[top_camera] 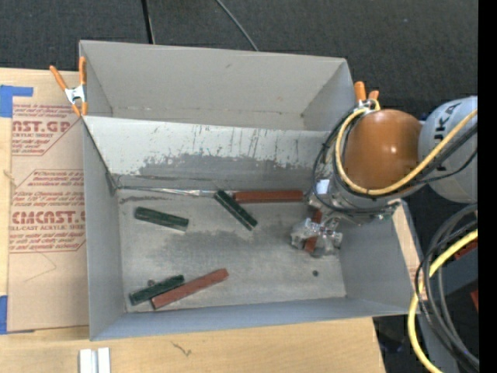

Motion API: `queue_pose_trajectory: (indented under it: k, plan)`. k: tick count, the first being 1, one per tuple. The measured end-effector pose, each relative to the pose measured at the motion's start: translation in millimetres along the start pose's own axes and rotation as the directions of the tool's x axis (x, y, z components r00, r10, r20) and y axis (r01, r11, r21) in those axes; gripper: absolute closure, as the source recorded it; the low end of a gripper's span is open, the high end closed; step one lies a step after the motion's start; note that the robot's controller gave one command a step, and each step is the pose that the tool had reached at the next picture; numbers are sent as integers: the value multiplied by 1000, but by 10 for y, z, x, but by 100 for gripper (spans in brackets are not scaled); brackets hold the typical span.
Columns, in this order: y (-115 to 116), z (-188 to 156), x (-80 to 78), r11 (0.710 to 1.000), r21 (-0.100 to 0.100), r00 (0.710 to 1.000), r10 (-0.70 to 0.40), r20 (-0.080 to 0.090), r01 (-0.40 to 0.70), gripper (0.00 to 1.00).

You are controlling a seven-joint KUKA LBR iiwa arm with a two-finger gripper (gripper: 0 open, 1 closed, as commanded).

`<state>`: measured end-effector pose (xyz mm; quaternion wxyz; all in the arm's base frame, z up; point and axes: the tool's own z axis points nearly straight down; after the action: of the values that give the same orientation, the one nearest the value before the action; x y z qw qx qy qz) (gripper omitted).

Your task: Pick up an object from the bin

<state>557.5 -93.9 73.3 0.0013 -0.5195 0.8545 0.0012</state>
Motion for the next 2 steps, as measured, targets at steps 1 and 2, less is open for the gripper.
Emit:
queue_pose_trajectory:
  k: [1,2]
  plan:
    - [0,0,1,1000,0,1000,0,1,0,100]
    - [0,0,1,1000,0,1000,0,1,0,100]
